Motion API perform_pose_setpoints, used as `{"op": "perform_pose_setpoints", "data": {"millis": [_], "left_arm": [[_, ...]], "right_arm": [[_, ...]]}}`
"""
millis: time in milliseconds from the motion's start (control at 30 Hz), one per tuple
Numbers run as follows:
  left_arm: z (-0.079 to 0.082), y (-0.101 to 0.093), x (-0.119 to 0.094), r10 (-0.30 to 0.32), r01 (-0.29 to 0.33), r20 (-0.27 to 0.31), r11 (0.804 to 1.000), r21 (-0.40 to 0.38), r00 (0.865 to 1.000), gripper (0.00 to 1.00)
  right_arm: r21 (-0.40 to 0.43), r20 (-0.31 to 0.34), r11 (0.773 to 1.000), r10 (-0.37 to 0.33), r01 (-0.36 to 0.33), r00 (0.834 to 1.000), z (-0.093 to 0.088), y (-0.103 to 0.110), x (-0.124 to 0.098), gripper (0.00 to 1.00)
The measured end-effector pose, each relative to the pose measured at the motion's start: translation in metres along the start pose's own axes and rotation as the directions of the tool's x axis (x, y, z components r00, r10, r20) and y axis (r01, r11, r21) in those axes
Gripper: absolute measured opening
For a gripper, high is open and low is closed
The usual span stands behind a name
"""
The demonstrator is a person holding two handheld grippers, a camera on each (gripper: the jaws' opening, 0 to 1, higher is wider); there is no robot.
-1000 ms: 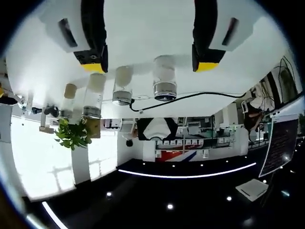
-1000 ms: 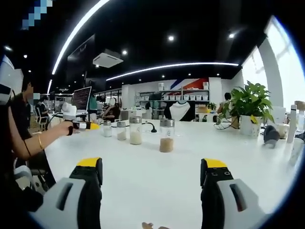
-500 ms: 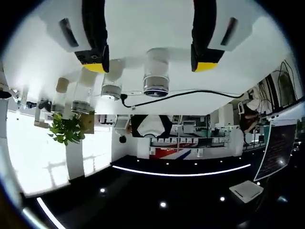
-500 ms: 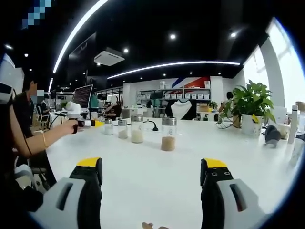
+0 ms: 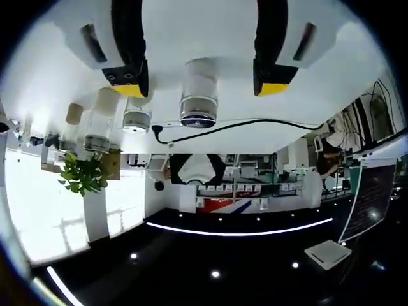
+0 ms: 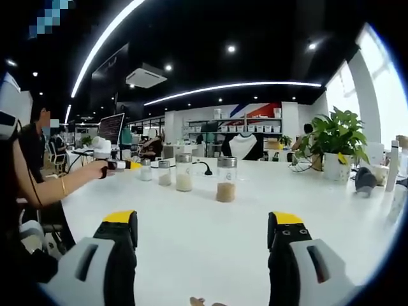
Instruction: Rotate the seasoning bottle until the label or dispensing opening points toward the visible target arrow and the bottle remains upright within the marked orientation range
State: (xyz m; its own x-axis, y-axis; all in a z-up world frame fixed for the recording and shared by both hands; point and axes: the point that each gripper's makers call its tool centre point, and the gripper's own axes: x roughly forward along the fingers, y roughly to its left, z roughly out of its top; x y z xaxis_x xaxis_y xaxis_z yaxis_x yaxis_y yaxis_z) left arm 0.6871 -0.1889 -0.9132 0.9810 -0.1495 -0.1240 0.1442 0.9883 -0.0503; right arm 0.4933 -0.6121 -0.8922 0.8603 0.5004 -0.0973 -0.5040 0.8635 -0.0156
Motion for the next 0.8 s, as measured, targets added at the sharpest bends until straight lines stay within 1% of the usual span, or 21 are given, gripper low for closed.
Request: {"op": "perform_pose_setpoints", "data": {"millis": [67,300,367,433,700,800], "left_arm": [[-0.001,0.000,0.004,-0.005,0.005,-0.009,1.000,0.011,1.000,0.69],[-0.003,0.007,0.013,0.025,-0.025,-0.010,0.999,0.021,1.000,0.67],[-0.002,0.007,0.017,0.016,-0.016,-0.011,1.000,0.014,1.000,0.67],[-0.002,0.003,0.020,-0.009,0.010,-0.023,1.000,0.019,1.000,0.68],[-0.001,0.003,0.035,-0.013,0.014,-0.029,0.999,0.029,0.999,0.67],[-0.003,0.004,0.039,-0.011,0.013,-0.041,0.999,0.041,0.999,0.66]], "right_arm": [[0.002,-0.001,1.000,-0.001,0.001,1.000,0.000,0.000,0.000,0.85],[0.003,-0.001,1.000,-0.003,0.003,1.000,-0.001,-0.002,-0.001,0.85],[0.002,-0.003,1.000,-0.004,0.004,1.000,-0.001,-0.003,-0.001,0.85],[0.005,-0.003,1.000,-0.004,0.004,1.000,-0.001,-0.003,-0.001,0.85],[0.005,-0.004,1.000,-0.013,0.013,1.000,0.000,-0.006,-0.003,0.84],[0.002,-0.004,1.000,-0.016,0.016,1.000,0.000,-0.007,-0.004,0.84]]}}
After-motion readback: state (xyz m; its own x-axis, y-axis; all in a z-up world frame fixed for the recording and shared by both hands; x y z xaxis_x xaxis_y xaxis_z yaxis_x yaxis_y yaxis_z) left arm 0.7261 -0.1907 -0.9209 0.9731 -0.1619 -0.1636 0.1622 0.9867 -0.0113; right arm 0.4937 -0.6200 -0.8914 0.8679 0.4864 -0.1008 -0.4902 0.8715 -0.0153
